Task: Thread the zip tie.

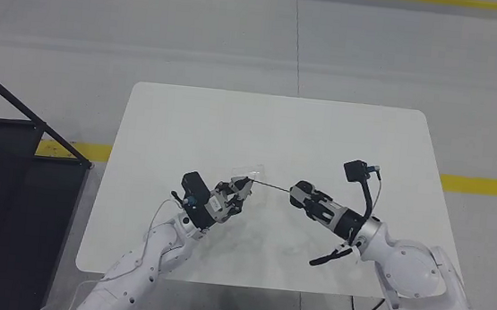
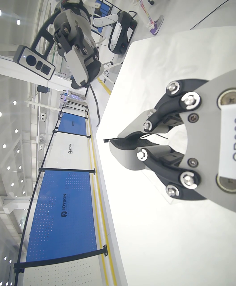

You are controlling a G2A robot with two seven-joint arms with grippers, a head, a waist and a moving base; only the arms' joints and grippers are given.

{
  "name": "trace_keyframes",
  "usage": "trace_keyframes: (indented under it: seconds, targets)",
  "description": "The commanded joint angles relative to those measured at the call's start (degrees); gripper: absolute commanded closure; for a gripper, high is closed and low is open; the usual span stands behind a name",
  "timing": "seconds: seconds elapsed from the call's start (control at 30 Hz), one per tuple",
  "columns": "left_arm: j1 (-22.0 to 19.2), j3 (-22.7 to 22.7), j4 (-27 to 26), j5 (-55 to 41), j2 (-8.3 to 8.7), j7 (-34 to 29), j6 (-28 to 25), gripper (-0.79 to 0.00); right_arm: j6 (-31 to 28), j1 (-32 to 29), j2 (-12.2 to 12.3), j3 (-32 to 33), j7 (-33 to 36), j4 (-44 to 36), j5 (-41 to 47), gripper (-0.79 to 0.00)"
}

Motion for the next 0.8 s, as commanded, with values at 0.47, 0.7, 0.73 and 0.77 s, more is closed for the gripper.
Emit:
trace_keyframes:
  seconds: [0.47,0.7,0.73,0.77]
  targets:
    - [0.0,0.0,0.0,0.0,0.0,0.0,0.0,0.0,3.75,-0.21,-0.13,-1.29,-1.61,-0.84,-1.96,0.0]
    - [0.0,0.0,0.0,0.0,0.0,0.0,0.0,0.0,5.79,1.78,-0.36,-2.33,-1.56,-0.18,-1.97,0.0]
    - [0.0,0.0,0.0,0.0,0.0,0.0,0.0,0.0,5.87,2.0,-0.38,-2.42,-1.52,-0.08,-1.92,0.0]
    - [0.0,0.0,0.0,0.0,0.0,0.0,0.0,0.0,5.93,2.18,-0.4,-2.5,-1.49,0.03,-1.89,0.0]
